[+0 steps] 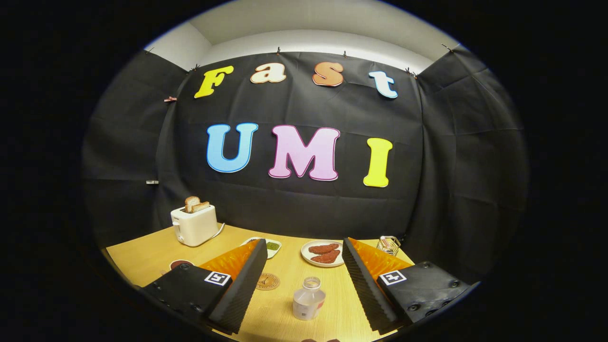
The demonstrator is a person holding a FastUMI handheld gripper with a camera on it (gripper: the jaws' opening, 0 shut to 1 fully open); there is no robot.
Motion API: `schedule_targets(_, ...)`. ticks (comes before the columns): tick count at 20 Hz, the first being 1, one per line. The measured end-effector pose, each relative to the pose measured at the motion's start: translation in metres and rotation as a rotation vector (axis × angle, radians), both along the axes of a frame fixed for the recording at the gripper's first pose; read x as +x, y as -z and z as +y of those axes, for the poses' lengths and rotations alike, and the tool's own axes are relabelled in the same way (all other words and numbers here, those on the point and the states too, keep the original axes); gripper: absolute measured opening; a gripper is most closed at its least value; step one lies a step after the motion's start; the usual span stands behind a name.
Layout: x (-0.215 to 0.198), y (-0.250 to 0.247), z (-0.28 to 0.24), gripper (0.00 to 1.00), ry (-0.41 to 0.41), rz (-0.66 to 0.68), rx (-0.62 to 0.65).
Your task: Take the bottle from table, then pour the juice into the cup, finally place the bottle on the coaster
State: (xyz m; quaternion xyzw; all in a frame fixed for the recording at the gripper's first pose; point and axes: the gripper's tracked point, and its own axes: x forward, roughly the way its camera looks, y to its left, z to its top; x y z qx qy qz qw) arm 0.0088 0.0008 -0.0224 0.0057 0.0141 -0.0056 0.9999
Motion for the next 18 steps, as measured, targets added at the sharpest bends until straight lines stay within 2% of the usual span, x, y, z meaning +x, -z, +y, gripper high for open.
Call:
schedule_targets(11, 0.008, 0.056, -0.016, 0.97, 0.022, 0.084, 0.011)
schedule_targets(18, 0.029, 0.108, -0.007, 0.97, -0.050, 0.126, -0.049)
